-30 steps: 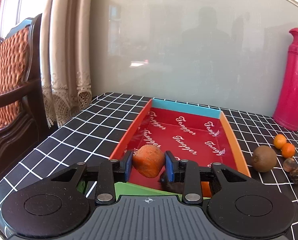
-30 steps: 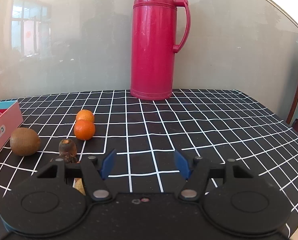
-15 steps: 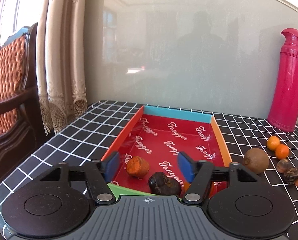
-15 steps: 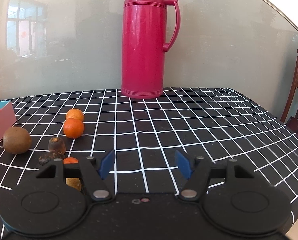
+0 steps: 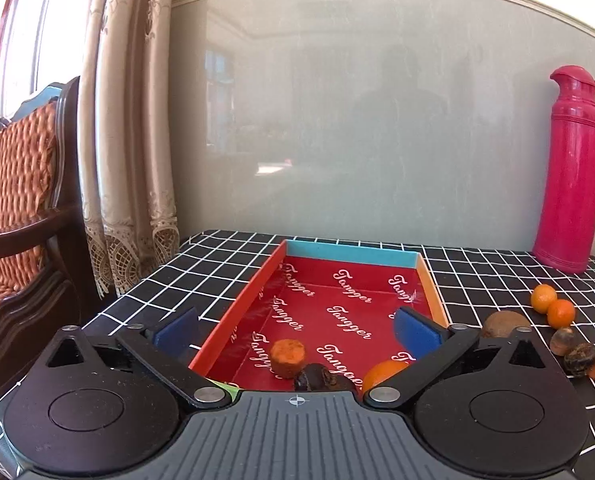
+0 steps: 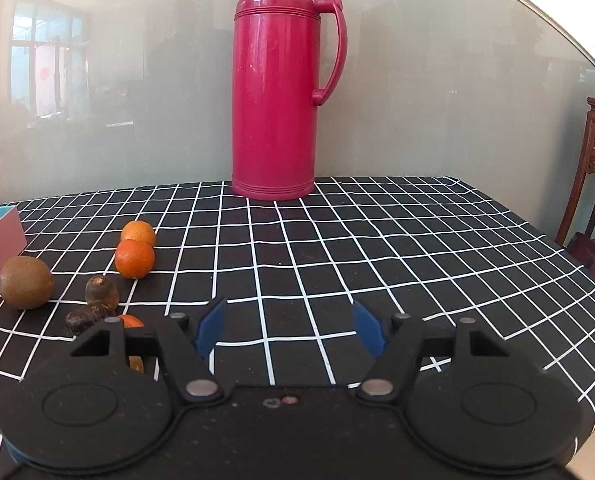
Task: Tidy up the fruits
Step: 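Reach the right gripper to the brown kiwi and grasp it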
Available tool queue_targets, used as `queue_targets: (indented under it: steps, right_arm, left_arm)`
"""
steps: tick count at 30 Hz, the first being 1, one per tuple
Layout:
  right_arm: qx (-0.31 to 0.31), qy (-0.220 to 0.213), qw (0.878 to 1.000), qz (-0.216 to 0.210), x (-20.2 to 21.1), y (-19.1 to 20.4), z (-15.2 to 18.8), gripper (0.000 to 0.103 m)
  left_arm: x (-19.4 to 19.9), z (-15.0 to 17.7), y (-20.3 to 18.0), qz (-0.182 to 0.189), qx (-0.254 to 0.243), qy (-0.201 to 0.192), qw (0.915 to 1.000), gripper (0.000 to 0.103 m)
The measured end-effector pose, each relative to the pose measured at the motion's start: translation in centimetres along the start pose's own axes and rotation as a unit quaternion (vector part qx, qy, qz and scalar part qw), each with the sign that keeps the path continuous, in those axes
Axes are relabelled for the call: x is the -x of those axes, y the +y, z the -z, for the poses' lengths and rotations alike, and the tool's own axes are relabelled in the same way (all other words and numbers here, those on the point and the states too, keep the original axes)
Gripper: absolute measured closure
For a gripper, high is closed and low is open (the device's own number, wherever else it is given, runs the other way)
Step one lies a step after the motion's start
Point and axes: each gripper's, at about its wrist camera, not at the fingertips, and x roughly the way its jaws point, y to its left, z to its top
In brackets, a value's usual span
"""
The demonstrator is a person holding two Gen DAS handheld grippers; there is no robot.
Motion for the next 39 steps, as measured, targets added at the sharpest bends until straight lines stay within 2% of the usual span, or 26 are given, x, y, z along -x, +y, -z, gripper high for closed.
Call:
queue_targets:
  steps: [8,20,31,39]
  right_arm:
    - [0.034,-0.021,0.998,-0.042,0.6,2.5,-0.1,0.033]
    - [0.054,-0.030,0.994,-0.092,0.4,7.1,-0.5,0.033]
    - [0.069,-0.027,0.988,-0.134,-0.2,12.6,-0.4,0.033]
    - [0.077,-0.018,0.985,-0.156,-1.2,16.0,-0.4,0.033]
  left_arm:
    - [-0.2,0.2,0.7,-0.019,0.007,0.003,0.9998,0.000]
    - [-0.1,0.5,2.0,-0.034,0.007,0.004,0.9994,0.000]
    - [-0.5,1.1,5.7,-0.070,0.020,0.017,0.9972,0.000]
    - [-0.7,1.6,7.4,-0.082,0.024,0.024,0.9960,0.000]
